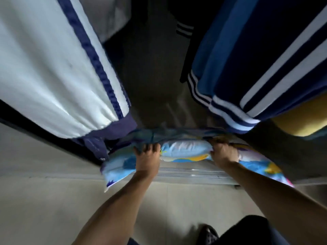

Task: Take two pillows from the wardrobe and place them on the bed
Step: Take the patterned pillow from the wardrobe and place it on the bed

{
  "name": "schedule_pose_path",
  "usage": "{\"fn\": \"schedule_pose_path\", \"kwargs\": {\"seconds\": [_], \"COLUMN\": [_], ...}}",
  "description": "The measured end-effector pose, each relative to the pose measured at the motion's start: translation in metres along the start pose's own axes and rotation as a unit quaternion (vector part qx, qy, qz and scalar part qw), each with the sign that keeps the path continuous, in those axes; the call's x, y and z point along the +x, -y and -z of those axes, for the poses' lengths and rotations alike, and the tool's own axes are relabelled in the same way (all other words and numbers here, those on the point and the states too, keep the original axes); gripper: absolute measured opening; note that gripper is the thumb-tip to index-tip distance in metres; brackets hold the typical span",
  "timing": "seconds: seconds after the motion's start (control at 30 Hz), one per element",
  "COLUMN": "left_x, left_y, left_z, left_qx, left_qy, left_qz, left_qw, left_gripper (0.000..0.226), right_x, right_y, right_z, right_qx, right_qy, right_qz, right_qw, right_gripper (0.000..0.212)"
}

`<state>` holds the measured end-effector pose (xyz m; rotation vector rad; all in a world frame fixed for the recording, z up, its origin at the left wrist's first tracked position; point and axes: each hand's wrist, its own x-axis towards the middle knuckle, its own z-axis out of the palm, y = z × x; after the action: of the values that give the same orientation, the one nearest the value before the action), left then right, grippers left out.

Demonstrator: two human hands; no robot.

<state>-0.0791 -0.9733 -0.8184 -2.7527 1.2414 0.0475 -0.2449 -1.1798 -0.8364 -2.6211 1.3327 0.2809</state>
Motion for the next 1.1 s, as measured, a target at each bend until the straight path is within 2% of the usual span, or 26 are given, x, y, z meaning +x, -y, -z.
{"fn": "schedule_pose_path", "kwargs": {"seconds": [0.07, 0.23, 0.33, 0.47, 0.6, 0.83, 0.97, 1.1], "left_x": [-0.021, -0.086, -0.124, -0.168, -0.199, -0.218, -0.221, -0.225], "left_y": [0.005, 0.010, 0.014, 0.016, 0.009, -0.045, -0.107, -0.188], "left_z": [0.036, 0.128, 0.176, 0.227, 0.280, 0.363, 0.404, 0.432], "left_qx": [0.022, 0.029, 0.030, 0.013, 0.035, -0.001, -0.006, -0.006], "left_qy": [-0.006, 0.068, 0.065, 0.163, 0.175, 0.113, 0.063, 0.044], "left_qz": [-0.016, -0.063, -0.105, -0.154, -0.211, -0.331, -0.395, -0.436], "left_qw": [1.000, 0.995, 0.992, 0.974, 0.961, 0.937, 0.916, 0.899], "left_gripper": [0.020, 0.027, 0.034, 0.041, 0.044, 0.035, 0.030, 0.031], "right_x": [-0.027, -0.121, -0.181, -0.255, -0.321, -0.399, -0.436, -0.472], "right_y": [-0.001, -0.011, -0.019, -0.032, -0.049, -0.127, -0.194, -0.271], "right_z": [0.030, 0.097, 0.132, 0.175, 0.215, 0.286, 0.317, 0.341], "right_qx": [-0.024, -0.028, -0.014, -0.001, 0.019, 0.037, 0.055, 0.071], "right_qy": [0.002, 0.048, 0.077, 0.092, 0.088, 0.055, 0.004, -0.027], "right_qz": [0.013, 0.023, 0.013, 0.000, -0.013, -0.024, -0.046, -0.064], "right_qw": [1.000, 0.998, 0.997, 0.996, 0.996, 0.998, 0.997, 0.995], "right_gripper": [0.038, 0.043, 0.046, 0.048, 0.046, 0.040, 0.031, 0.036]}}
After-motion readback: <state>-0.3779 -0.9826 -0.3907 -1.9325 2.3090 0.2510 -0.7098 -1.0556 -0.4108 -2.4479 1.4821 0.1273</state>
